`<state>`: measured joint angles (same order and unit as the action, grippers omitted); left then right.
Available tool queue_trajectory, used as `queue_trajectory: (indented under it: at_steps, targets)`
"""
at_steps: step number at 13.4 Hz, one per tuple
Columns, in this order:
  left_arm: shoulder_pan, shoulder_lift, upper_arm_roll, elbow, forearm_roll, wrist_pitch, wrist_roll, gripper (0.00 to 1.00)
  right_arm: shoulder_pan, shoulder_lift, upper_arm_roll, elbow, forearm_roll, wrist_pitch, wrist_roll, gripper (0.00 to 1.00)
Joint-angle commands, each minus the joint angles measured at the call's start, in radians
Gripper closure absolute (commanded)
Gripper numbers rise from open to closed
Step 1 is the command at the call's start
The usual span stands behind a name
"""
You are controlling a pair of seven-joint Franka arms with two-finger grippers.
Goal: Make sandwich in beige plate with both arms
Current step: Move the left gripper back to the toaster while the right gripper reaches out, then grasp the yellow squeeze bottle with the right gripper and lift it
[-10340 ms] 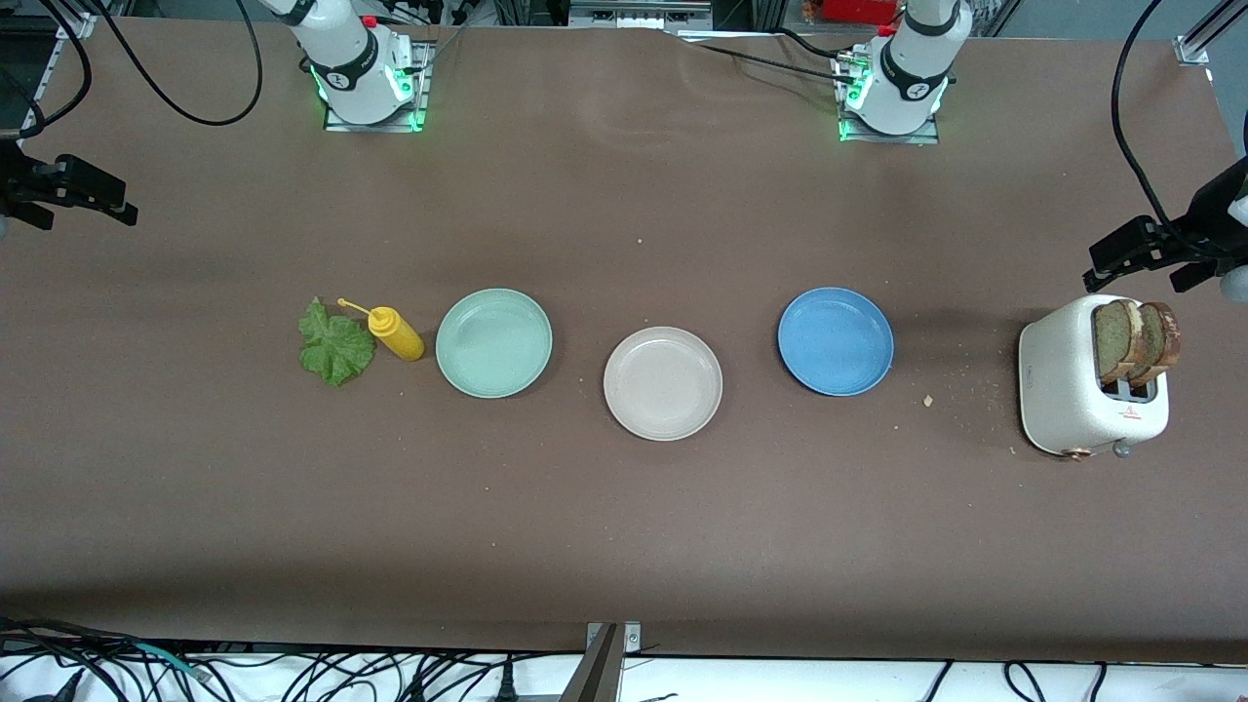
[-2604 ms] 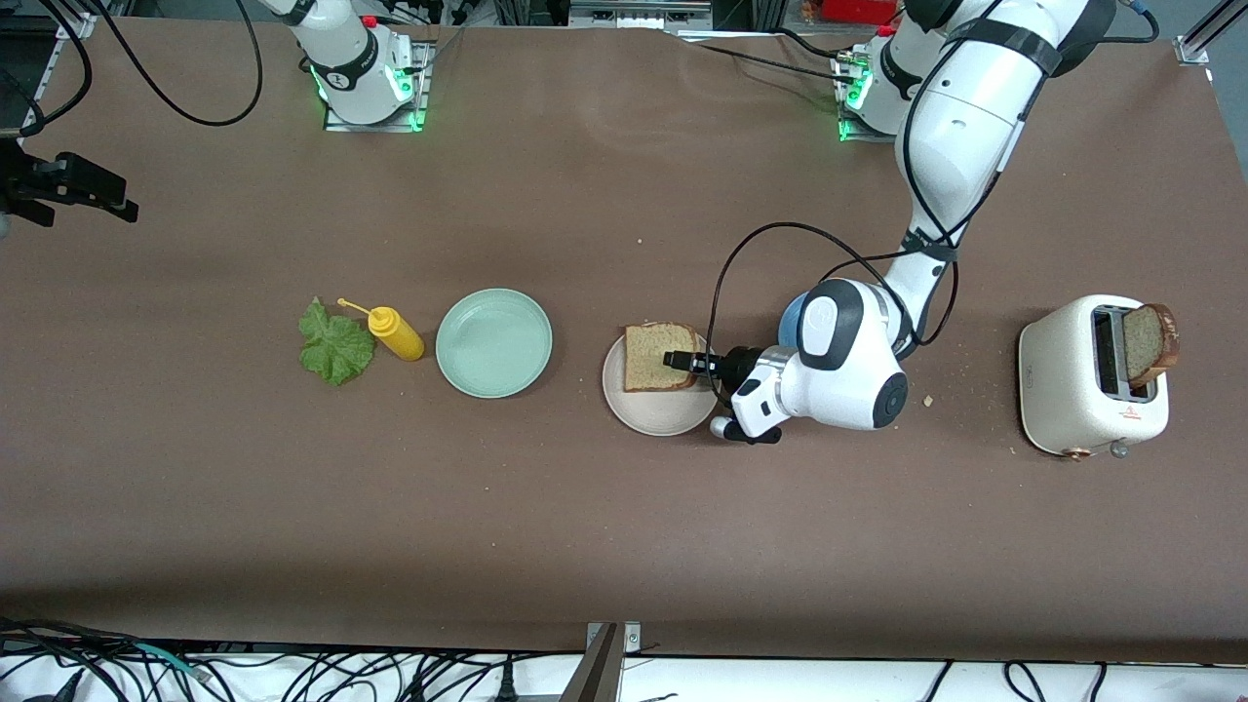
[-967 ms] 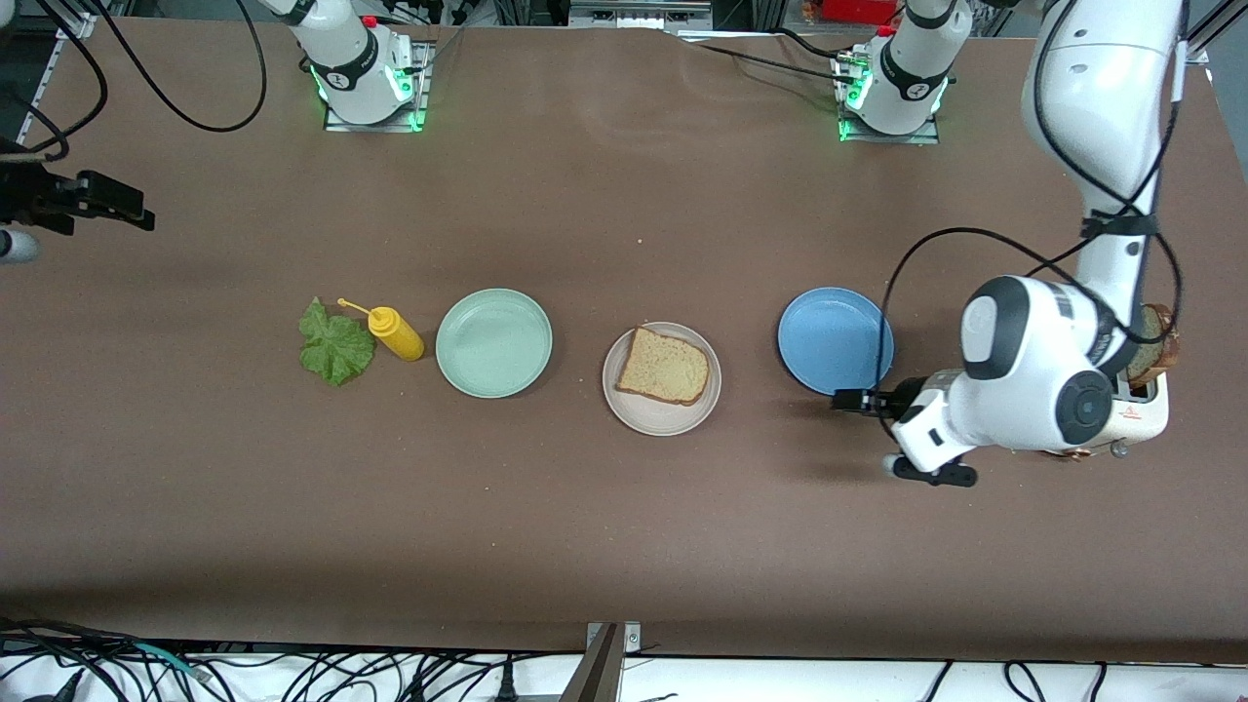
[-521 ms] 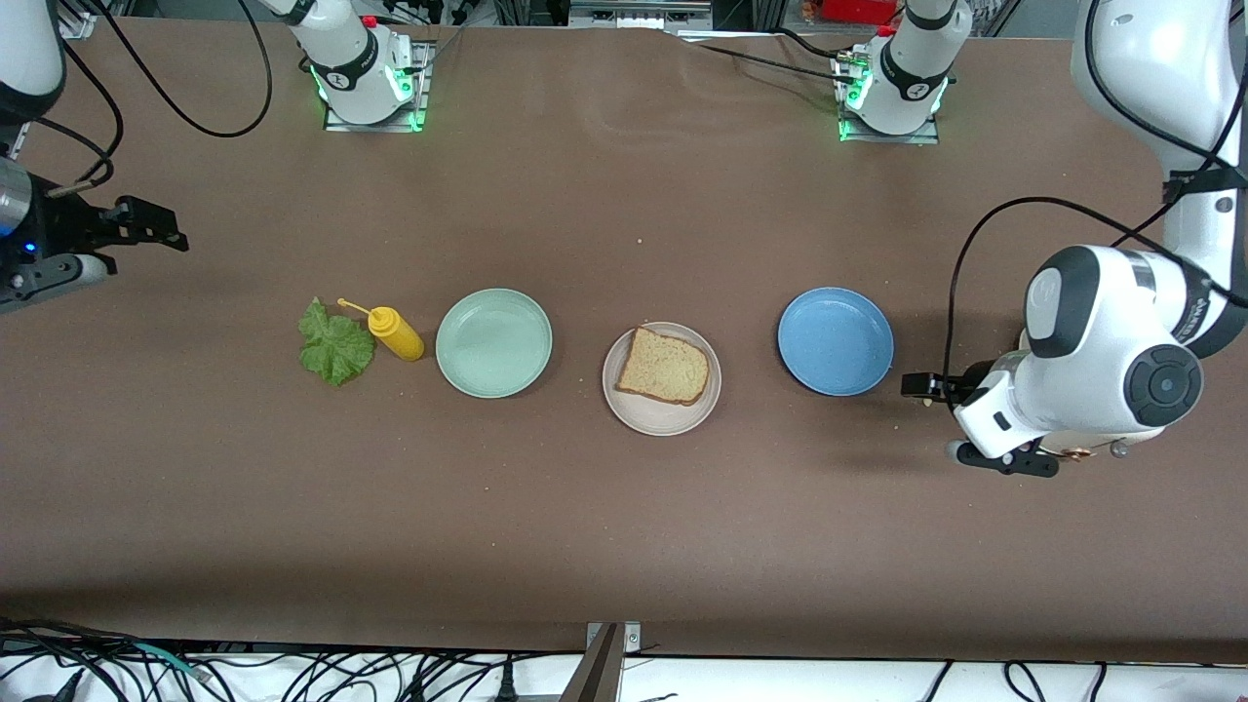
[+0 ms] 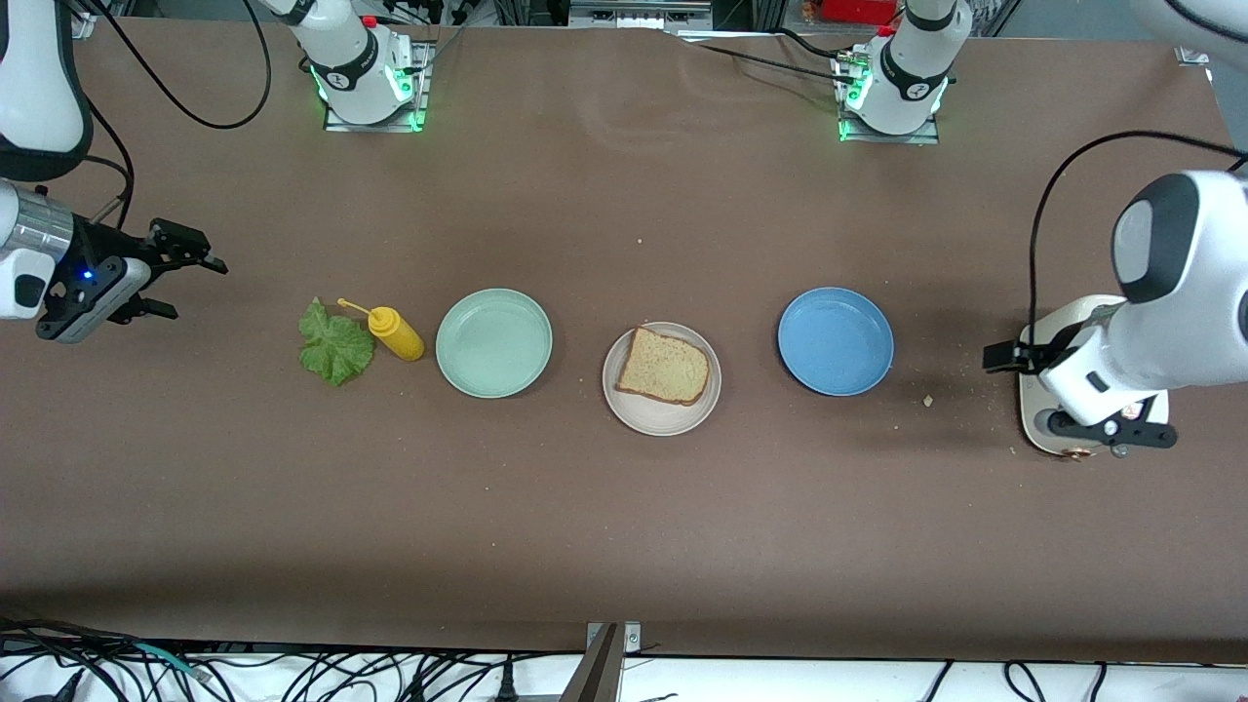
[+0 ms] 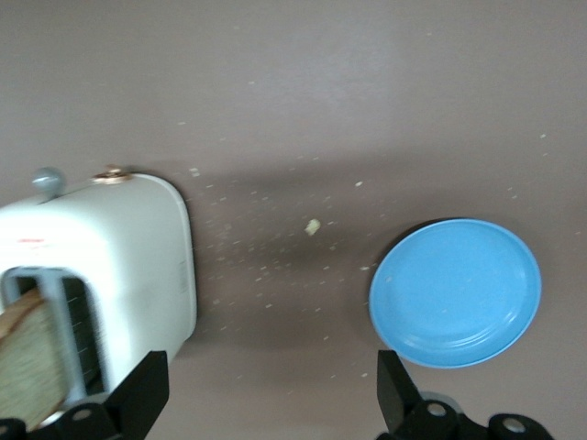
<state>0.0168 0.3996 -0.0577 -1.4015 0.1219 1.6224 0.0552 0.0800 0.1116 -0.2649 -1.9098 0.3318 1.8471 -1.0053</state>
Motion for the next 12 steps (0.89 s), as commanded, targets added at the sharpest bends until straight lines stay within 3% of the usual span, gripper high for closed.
queue_trajectory:
  at_steps: [1, 8, 12]
  targets:
    - [0.015, -0.067, -0.008, -0.008, 0.044, -0.029, -0.006, 0.0, -0.005, 0.061, -0.025, -0.008, 0.137, 0.017, -0.189, 0.01]
    - [0.022, -0.131, -0.013, -0.001, 0.031, -0.07, -0.008, 0.0, -0.101, 0.278, -0.025, -0.005, 0.462, -0.029, -0.802, 0.01]
    - [0.023, -0.15, -0.013, 0.051, 0.027, -0.116, -0.008, 0.0, -0.138, 0.425, -0.023, 0.003, 0.659, -0.179, -1.094, 0.01]
